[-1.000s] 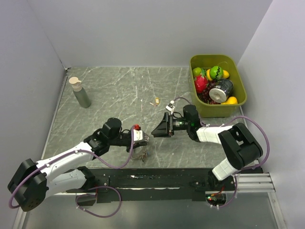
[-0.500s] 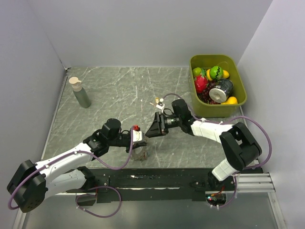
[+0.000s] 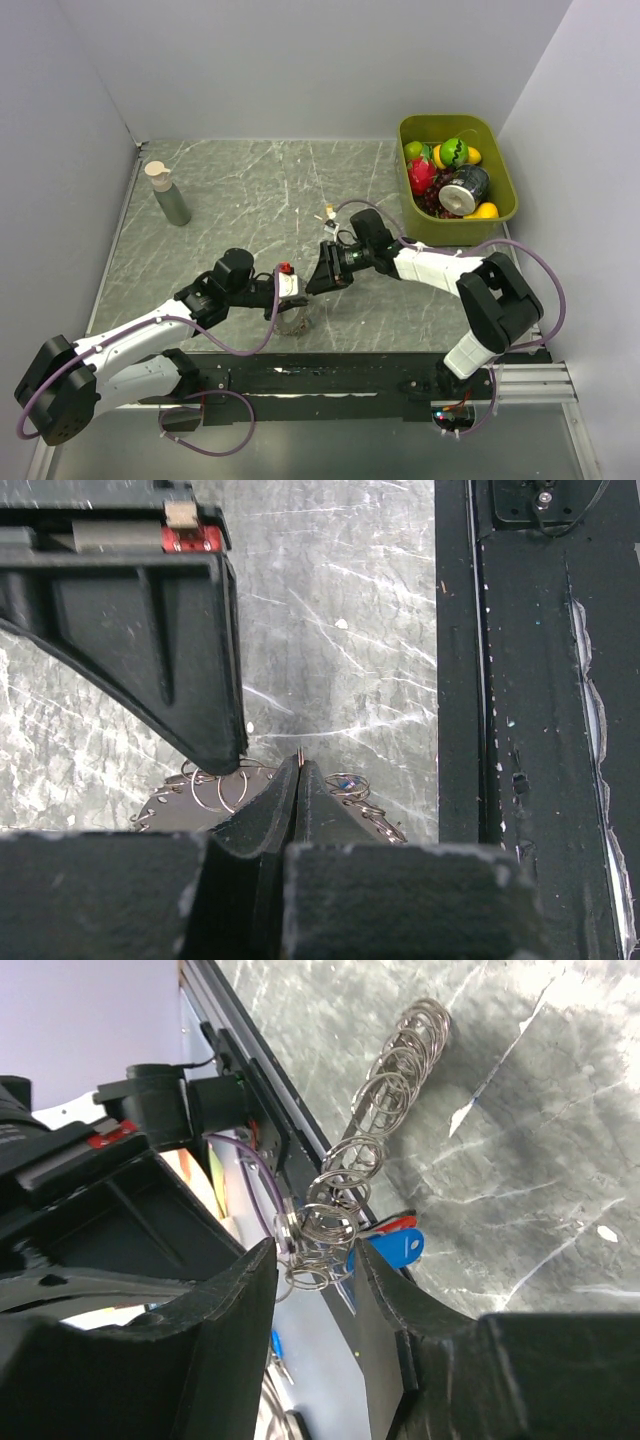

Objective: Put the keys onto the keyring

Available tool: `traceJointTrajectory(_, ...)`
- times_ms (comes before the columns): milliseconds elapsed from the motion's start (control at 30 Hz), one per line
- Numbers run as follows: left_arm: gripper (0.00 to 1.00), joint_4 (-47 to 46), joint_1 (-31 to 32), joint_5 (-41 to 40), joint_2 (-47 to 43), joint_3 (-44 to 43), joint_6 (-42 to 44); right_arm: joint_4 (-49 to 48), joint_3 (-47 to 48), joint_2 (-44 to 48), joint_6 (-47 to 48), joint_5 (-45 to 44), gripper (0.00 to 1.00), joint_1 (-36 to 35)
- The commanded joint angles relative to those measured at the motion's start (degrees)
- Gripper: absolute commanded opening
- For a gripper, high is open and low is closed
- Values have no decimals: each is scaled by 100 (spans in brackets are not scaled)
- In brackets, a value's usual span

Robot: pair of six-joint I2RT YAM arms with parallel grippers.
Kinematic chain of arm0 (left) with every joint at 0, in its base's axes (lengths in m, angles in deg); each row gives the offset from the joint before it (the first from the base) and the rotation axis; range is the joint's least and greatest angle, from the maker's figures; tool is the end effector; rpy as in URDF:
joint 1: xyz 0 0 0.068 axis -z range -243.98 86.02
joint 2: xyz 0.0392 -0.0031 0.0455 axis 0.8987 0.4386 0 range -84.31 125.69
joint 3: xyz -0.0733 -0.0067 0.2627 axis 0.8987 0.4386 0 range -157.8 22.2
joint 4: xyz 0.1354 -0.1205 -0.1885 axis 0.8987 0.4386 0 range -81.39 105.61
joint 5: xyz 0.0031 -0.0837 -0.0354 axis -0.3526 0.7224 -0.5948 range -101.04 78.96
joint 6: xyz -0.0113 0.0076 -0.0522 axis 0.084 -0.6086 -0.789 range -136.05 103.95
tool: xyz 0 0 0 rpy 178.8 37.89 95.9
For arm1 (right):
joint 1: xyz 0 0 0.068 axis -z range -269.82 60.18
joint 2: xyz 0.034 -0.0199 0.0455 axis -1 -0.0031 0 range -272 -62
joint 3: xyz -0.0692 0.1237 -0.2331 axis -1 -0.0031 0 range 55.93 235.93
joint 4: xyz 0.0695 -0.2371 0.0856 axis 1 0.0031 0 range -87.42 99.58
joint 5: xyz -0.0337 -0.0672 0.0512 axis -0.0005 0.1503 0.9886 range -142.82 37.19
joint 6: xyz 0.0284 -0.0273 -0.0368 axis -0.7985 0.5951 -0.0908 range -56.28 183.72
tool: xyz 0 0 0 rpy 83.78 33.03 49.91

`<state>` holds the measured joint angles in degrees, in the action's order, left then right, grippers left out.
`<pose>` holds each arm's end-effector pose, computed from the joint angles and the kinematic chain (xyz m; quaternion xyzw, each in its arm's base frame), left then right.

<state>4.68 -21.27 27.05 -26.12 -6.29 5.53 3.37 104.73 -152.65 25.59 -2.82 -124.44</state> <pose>0.1433 -0.1622 0.2242 0.5729 0.5856 -0.3638 0.4433 0.2453 0.2024 0.1931 -0.1442 0.8348 0.5275 0.0635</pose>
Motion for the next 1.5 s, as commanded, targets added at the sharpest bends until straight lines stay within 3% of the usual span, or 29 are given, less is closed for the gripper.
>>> traceJointTrajectory(0, 1, -170, 26, 129, -107, -122, 48, 52, 315, -189, 131, -78, 43, -142)
traceJointTrajectory(200, 1, -135, 26, 173, -36, -165, 118, -254, 350, -383, -54, 27, 31, -169)
traceJointTrajectory(333, 1, -100, 26, 173, -45, -183, 144, -570, 297, -374, -203, 142, 0, -151)
traceJointTrajectory(600, 1, 32, 35, 24, -344, -52, 48, -1924, -247, 74, -484, 239, 0, -107)
traceJointTrajectory(967, 6, 278, 281, -556, -458, -16, 206, -4236, -986, 302, -1627, -95, 0, 130)
traceJointTrajectory(1067, 14, 365, 369, -705, -344, -86, 311, -4544, -1021, 338, -1706, -131, 0, 130)
traceJointTrajectory(1200, 35, 323, 404, -820, -300, -122, 329, -4676, -1065, 355, -1707, -157, 0, 130)
traceJointTrajectory(1267, 37, 269, 404, -890, -370, -113, 162, -4685, -1083, 364, -1689, -157, 0, 156)
traceJointTrajectory(1400, 59, -273, 395, -1179, -616, -52, -312, -4896, -1170, 399, -1715, -140, 0, 200)
traceJointTrajectory(1467, 64, -573, 334, -1338, -853, 36, -724, -5027, -1206, 399, -1724, -113, 0, 209)
